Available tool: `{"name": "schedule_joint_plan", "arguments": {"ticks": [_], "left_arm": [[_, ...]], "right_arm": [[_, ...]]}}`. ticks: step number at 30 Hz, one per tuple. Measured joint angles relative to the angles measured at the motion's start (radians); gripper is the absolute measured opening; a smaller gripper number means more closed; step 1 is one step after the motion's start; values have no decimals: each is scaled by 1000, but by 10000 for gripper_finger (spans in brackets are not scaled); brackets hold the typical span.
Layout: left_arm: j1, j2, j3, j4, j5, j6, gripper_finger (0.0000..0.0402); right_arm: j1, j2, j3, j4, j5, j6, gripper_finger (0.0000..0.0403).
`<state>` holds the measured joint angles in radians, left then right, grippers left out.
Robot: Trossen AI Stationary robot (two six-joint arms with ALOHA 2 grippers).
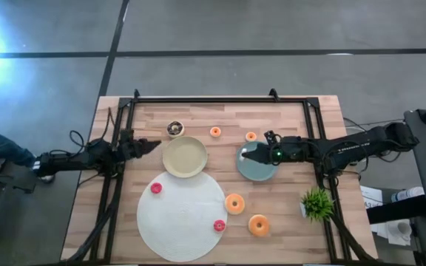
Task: Pick & Place donuts
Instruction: Put the white donut on the blue plate
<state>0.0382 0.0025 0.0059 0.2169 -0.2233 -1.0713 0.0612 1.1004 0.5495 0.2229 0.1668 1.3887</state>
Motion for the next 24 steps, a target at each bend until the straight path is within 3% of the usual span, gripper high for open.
{"name": "schedule_joint_plan", "arguments": {"ticks": [5, 12, 19, 24], "left_arm": [[1, 1, 5, 19, -152, -159, 181], [-1, 110, 13, 246, -71, -160, 181], [-1, 433, 154, 273, -82, -135, 181], [7, 737, 293, 392, 31, -39, 181]], "right_arm": [[0, 0, 0, 0, 2, -1, 9], [-3, 0, 38, 1, 1, -64, 9], [-23, 3, 57, -3, 14, -114, 9], [-59, 3, 50, -3, -17, -130, 9]]}}
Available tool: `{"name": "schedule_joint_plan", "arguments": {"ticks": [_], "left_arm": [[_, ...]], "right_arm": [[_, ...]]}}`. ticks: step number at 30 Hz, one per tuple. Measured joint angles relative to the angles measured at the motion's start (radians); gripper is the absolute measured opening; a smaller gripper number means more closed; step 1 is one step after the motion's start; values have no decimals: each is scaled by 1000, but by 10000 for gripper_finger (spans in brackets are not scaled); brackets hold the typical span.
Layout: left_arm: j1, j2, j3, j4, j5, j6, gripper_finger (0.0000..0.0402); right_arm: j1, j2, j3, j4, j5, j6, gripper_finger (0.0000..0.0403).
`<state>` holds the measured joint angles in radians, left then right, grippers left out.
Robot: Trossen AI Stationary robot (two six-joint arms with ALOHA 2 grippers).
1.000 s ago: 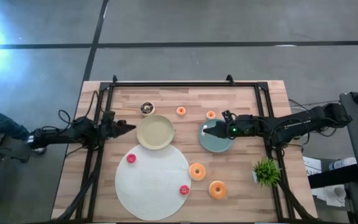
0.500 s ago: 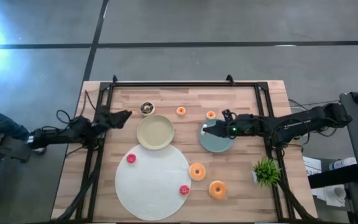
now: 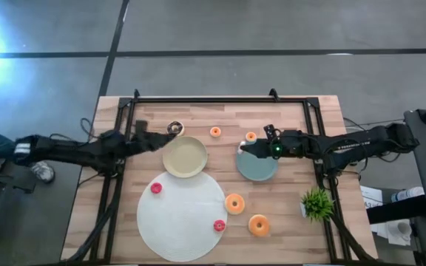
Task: Pick & Place donuts
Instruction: Put the white donut on the blue plate
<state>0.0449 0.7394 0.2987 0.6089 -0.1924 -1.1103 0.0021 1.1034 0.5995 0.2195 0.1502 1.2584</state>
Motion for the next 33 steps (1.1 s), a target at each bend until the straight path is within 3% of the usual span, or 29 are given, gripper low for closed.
{"name": "schedule_joint_plan", "arguments": {"ticks": [4, 9, 13, 23, 33], "left_arm": [[59, 221, 67, 173, 183, 39, 181], [185, 468, 124, 471, 423, -112, 181], [227, 653, 201, 713, 516, -262, 181], [222, 966, 569, 720, 708, -337, 181], [231, 1097, 667, 724, 733, -430, 181]], "right_arm": [[-12, 0, -1, 23, -21, -47, 9], [-28, -2, -1, 163, -56, -154, 9], [-33, -2, -1, 270, -79, -218, 9], [-33, -3, -1, 346, -141, -295, 9], [-34, -43, -1, 412, -168, -356, 9]]}}
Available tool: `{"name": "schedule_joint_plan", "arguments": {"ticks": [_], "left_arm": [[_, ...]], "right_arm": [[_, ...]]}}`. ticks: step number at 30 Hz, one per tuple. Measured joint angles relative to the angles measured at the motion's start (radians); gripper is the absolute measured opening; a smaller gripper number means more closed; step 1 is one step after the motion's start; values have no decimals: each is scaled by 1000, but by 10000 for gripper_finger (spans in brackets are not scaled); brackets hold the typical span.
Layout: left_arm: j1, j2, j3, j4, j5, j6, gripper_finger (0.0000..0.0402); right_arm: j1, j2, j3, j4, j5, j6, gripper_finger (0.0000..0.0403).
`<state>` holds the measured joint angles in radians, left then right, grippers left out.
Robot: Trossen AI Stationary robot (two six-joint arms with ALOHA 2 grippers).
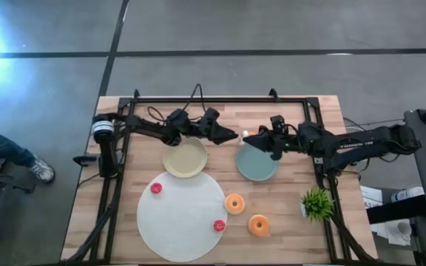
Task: Pick & Place donuts
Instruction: Put the white donut on the blue plate
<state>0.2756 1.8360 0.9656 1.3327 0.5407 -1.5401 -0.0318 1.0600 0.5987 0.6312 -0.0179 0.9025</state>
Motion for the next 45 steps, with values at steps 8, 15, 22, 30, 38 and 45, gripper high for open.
{"name": "schedule_joint_plan", "arguments": {"ticks": [8, 15, 22, 30, 38, 45], "left_arm": [[-5, 16, 108, 16, 18, 0, 181], [-7, 15, 113, -36, 47, 34, 181], [-7, 18, 120, -52, 24, 52, 181], [-18, 18, 128, -57, 33, 53, 181], [-24, 19, 128, -58, 35, 66, 181], [-24, 19, 128, -62, 35, 77, 148]], "right_arm": [[-17, 2, 0, -6, -12, -21, 9], [-36, 0, -1, 7, -42, -24, 9], [-35, 1, -1, 7, -43, -24, 9], [-48, 1, -1, 10, -37, -38, 9], [-57, 3, -1, 15, -40, -39, 9], [-57, 3, -1, 10, -43, -39, 9]]}}
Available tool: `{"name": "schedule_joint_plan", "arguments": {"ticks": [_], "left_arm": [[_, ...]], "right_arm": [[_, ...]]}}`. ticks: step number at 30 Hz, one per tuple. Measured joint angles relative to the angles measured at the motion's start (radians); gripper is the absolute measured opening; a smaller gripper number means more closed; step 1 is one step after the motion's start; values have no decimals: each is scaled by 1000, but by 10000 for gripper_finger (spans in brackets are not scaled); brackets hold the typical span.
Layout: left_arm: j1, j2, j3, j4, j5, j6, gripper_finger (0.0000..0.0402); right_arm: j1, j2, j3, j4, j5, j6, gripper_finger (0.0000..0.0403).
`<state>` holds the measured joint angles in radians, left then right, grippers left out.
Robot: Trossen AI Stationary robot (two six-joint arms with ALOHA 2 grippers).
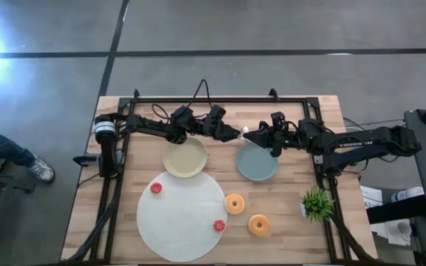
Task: Pick & Place donuts
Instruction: Put the white donut on the blue plate
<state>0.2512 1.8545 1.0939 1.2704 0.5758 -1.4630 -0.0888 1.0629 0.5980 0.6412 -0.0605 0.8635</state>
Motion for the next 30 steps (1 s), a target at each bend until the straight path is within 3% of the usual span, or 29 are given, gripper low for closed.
{"name": "schedule_joint_plan", "arguments": {"ticks": [8, 13, 22, 30], "left_arm": [[0, 1, 0, -11, 0, 27, 51], [2, 4, -1, -23, 2, 39, 11], [2, 4, -2, -155, -6, 105, 2], [1, -2, -1, -279, 2, 171, 1]], "right_arm": [[0, 0, 0, -19, -1, 10, 9], [-8, -3, 2, -122, -5, 78, 25], [-9, -46, 1, -269, 5, 111, 104], [-11, -235, -2, -763, 112, 140, 161]]}}
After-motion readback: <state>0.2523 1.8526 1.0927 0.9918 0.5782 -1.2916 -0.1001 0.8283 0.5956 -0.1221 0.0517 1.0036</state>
